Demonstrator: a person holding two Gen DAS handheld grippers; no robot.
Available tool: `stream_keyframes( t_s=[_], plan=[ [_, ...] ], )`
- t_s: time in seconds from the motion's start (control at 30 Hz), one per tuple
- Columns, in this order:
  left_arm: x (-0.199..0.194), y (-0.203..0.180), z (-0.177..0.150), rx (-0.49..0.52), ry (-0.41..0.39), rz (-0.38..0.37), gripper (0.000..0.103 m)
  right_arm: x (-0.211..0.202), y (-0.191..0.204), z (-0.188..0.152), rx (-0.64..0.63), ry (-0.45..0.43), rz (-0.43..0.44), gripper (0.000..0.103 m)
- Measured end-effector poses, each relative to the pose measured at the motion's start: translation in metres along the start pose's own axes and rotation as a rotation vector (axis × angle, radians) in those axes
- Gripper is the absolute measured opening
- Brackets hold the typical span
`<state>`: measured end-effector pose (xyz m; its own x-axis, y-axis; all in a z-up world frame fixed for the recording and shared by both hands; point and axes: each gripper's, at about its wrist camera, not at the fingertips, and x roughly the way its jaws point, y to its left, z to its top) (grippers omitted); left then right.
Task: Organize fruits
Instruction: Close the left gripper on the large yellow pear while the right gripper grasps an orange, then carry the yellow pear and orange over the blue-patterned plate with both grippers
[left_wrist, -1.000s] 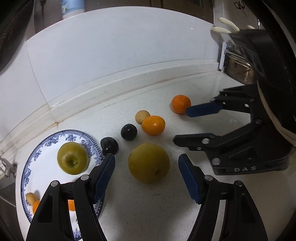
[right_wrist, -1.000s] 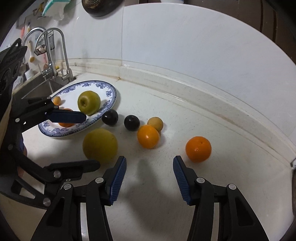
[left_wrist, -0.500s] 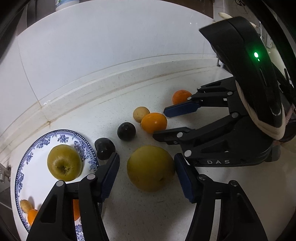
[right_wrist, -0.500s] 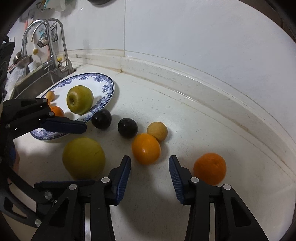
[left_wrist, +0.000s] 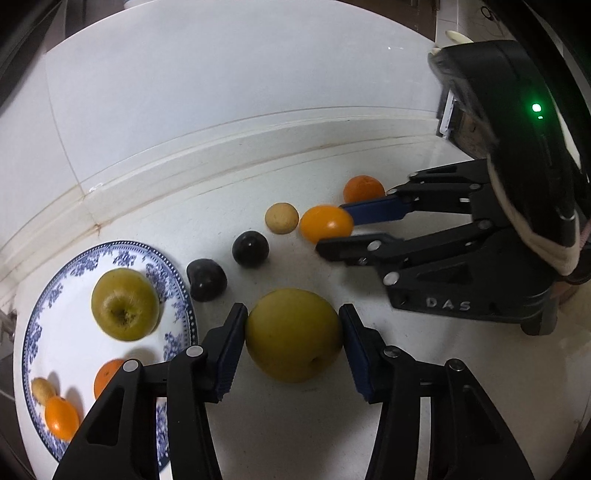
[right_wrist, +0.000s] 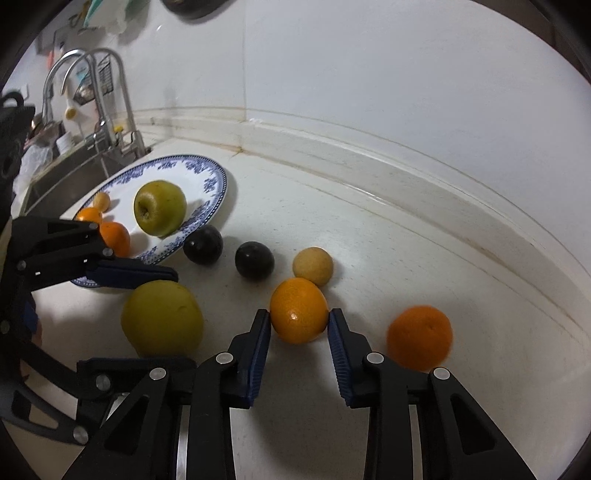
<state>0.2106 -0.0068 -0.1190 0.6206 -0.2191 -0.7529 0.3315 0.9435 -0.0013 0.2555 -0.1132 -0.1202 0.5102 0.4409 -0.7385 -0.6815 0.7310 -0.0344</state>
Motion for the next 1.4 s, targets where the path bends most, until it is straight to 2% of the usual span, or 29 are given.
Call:
stream_keyframes(
  t_s=[0.3,0.63,1.03,1.4],
  plan=[
    [-0.036,-0.003,-0.005,-0.068,-0.063,0.026,0.05,-0.034,0.004,-0.006,0.086,-0.058,-0.039,0.033],
    [-0.078,-0.006,-0.008,-0.097,-0.139,0.05,0.05,-0.075,0.018,-0.011,0.162,-0.117,-0.062,0.033],
    [-0.128,0.004,-0.021,-0.159,-0.235,0.07,0.05,-0.117,0.049,-0.01,0.231,-0.18,-0.072,0.033],
    [-0.171,0.024,-0.038,-0.193,-0.301,0.099,0.05,-0.138,0.089,-0.002,0.238,-0.219,-0.074,0.033]
  ],
)
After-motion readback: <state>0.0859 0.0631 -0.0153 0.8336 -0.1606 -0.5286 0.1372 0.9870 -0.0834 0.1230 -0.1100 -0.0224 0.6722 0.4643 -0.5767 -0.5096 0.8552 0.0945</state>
